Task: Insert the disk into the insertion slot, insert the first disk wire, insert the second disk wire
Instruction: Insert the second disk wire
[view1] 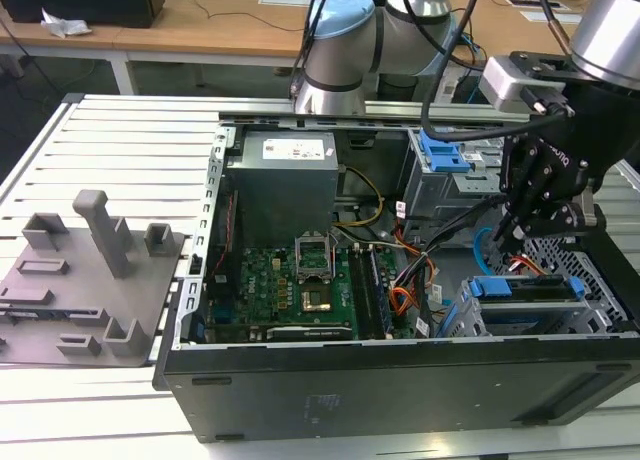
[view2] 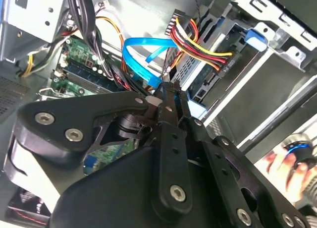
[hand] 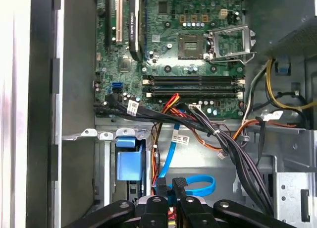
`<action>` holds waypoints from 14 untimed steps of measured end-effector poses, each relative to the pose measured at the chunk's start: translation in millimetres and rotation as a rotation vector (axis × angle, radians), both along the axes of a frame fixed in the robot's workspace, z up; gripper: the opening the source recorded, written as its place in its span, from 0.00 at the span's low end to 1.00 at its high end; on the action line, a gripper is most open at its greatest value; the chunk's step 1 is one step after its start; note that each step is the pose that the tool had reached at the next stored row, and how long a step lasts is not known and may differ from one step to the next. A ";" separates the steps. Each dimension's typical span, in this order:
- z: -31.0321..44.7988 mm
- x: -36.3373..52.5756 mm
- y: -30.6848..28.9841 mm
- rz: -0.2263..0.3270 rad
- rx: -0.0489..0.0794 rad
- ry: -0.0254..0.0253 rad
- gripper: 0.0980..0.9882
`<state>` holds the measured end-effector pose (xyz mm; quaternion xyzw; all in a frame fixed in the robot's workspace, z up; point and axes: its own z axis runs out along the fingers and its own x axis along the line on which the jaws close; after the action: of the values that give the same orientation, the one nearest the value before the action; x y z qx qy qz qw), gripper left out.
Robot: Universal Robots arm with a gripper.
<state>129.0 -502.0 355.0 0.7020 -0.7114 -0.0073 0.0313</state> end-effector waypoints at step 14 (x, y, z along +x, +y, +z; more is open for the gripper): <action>-2.2 0.0 -26.9 -0.009 0.022 0.0000 0.07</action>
<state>129.0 -528.9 352.8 0.6992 -0.7144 -0.0155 0.0234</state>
